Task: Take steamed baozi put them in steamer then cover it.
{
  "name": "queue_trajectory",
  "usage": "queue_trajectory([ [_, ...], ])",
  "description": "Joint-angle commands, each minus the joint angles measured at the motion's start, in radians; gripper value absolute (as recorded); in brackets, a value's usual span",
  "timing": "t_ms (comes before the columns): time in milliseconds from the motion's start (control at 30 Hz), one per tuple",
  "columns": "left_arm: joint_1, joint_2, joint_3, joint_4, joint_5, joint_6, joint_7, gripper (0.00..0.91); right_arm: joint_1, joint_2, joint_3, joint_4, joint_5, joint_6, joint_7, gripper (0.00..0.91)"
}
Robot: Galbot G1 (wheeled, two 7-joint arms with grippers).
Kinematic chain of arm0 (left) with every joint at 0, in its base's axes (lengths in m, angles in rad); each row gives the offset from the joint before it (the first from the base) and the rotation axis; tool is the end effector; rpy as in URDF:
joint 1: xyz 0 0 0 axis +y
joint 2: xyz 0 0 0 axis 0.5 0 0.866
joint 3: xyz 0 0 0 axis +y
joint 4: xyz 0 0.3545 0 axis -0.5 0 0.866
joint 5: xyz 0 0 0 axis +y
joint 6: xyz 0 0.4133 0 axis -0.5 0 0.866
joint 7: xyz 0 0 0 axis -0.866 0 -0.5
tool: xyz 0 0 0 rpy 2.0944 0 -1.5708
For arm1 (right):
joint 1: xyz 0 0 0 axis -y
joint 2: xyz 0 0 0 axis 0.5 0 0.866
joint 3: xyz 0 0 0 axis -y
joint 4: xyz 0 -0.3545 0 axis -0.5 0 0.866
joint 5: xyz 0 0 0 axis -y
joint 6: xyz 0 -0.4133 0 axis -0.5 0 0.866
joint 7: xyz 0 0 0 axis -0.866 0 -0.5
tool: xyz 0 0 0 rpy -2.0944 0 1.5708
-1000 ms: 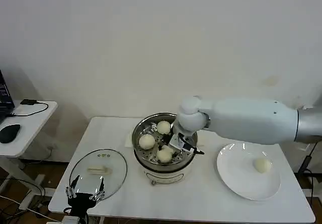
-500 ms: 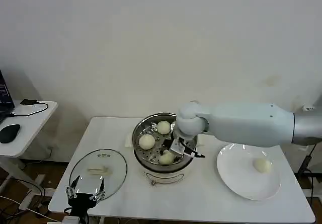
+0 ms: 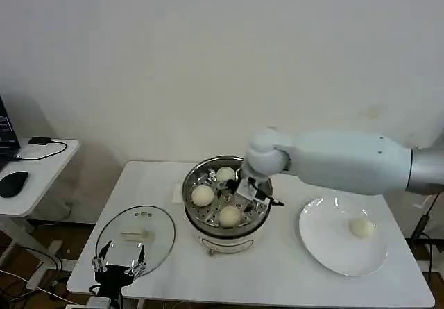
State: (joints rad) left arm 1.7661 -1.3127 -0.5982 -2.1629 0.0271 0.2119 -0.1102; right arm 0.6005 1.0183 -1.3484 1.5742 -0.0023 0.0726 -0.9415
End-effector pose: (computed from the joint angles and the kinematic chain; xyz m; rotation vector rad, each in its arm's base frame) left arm 0.1828 0.0563 -0.3104 0.0540 -2.7998 -0.4332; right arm 0.5156 0.1507 -0.0832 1.9266 -0.8649 2.2118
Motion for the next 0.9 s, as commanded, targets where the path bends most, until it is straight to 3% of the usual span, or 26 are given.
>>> queue_trajectory([
  [33, -0.004, 0.007, 0.004, 0.0, 0.0, 0.001, 0.001, 0.907, 0.038, -0.068, 0.092, -0.083, 0.137, -0.135, 0.017, 0.907],
  [300, -0.017, 0.033, 0.01, 0.003, -0.002, 0.001, 0.002, 0.907, 0.043, -0.319, 0.06, -0.015, 0.134, -0.304, 0.014, 0.907],
  [533, -0.022, 0.043, 0.029, 0.005, 0.006, -0.003, 0.004, 0.907, -0.079, -0.559, 0.084, -0.025, 0.006, -0.327, 0.014, 0.907],
  [900, -0.035, 0.048, 0.045, 0.025, 0.006, -0.009, 0.007, 0.907, -0.333, -0.735, 0.214, -0.037, -0.073, -0.31, 0.007, 0.907],
])
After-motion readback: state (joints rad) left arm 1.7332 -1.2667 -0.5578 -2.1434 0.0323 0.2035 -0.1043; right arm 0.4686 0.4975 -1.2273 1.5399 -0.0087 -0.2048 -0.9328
